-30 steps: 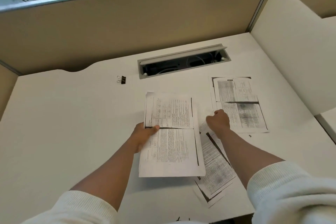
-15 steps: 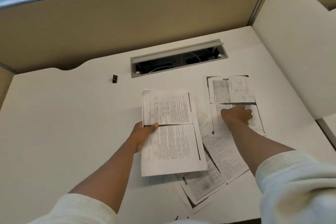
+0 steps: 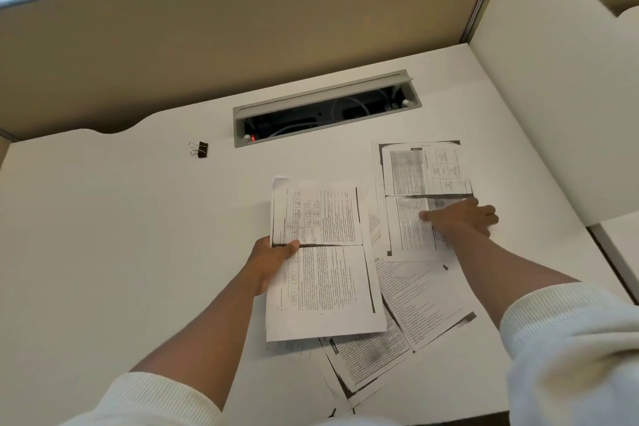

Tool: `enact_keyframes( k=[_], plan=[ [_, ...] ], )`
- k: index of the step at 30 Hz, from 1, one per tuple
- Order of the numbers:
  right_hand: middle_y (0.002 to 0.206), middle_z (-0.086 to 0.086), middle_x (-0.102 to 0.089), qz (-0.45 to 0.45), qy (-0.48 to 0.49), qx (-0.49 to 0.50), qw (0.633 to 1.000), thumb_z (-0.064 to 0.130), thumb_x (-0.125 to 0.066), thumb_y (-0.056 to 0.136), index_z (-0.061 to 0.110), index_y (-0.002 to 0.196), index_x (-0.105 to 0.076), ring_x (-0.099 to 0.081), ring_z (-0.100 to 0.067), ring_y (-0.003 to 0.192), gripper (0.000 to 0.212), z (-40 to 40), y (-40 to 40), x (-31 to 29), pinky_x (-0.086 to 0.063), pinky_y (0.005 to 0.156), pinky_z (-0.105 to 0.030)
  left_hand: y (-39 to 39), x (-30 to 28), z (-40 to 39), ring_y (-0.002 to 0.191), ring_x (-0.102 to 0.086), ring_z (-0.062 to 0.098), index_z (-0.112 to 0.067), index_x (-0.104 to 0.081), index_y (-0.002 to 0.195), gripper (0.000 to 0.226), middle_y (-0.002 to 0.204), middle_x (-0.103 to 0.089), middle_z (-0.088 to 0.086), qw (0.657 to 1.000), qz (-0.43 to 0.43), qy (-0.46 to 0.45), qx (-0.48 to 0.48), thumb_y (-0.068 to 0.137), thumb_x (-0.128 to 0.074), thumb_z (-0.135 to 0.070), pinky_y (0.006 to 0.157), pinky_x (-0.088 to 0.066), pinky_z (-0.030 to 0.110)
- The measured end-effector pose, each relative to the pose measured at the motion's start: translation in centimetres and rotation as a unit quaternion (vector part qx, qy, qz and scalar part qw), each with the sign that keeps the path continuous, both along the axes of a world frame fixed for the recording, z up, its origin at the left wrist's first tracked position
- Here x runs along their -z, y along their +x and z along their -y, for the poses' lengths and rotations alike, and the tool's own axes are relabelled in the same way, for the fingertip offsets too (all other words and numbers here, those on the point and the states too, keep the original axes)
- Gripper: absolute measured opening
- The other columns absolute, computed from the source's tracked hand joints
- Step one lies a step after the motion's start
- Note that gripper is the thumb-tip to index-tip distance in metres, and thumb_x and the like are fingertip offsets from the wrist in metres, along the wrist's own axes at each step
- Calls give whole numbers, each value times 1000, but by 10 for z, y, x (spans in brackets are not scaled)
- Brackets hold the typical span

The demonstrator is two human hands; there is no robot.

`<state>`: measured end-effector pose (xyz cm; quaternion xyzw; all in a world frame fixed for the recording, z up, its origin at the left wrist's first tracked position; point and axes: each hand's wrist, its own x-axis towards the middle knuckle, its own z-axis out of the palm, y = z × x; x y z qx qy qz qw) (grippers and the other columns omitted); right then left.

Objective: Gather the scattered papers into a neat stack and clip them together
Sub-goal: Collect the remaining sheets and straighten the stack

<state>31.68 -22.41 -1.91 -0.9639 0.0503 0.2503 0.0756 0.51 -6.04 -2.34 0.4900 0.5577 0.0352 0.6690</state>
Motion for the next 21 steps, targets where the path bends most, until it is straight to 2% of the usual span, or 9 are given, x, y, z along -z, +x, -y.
enact_keyframes(
  k=[7, 12, 16, 19, 21],
  plan=[
    [132, -17, -35, -21, 5, 7, 1000, 50, -91, 52, 2, 132, -37, -40, -30, 121, 108, -1, 7, -8, -41, 96, -44, 2, -4, 4, 105, -69, 26, -16, -67, 115, 24, 112, -73, 6, 999, -21, 24, 6, 92, -71, -17, 98, -53, 46],
    [131, -15, -44, -53, -6, 18, 998, 57, -90, 47, 4, 133, -38, -41, -31, 123, 114, -3, 10, -6, -36, 98, -42, 1, -5, 7, 105, -68, 27, -16, -67, 114, 22, 108, -72, 4, 999, -35, 29, 1, 92, -71, -17, 98, -53, 44],
    [132, -15, -46, -71, 12, 22, 997, 54, -87, 55, 7, 132, -37, -40, -32, 126, 103, 0, 11, -1, -33, 100, -42, -1, -6, 8, 102, -68, 26, -17, -65, 111, 19, 107, -72, 4, 999, -43, 28, -4, 93, -70, -18, 93, -54, 42],
    [129, -15, -45, -67, 19, 17, 997, 48, -86, 62, 10, 125, -44, -39, -32, 123, 85, -1, 10, -3, -34, 99, -43, -3, -5, 7, 101, -69, 25, -15, -66, 116, 24, 108, -73, 4, 998, -50, 31, -2, 93, -70, -18, 95, -55, 44],
    [124, -14, -50, -43, 68, 33, 996, 43, -82, 65, 10, 119, -48, -45, -32, 118, 72, 0, 8, -1, -38, 99, -45, -4, -4, 7, 100, -69, 25, -15, -66, 116, 24, 106, -73, 4, 998, -54, 34, -5, 93, -70, -17, 95, -55, 45]
  ],
)
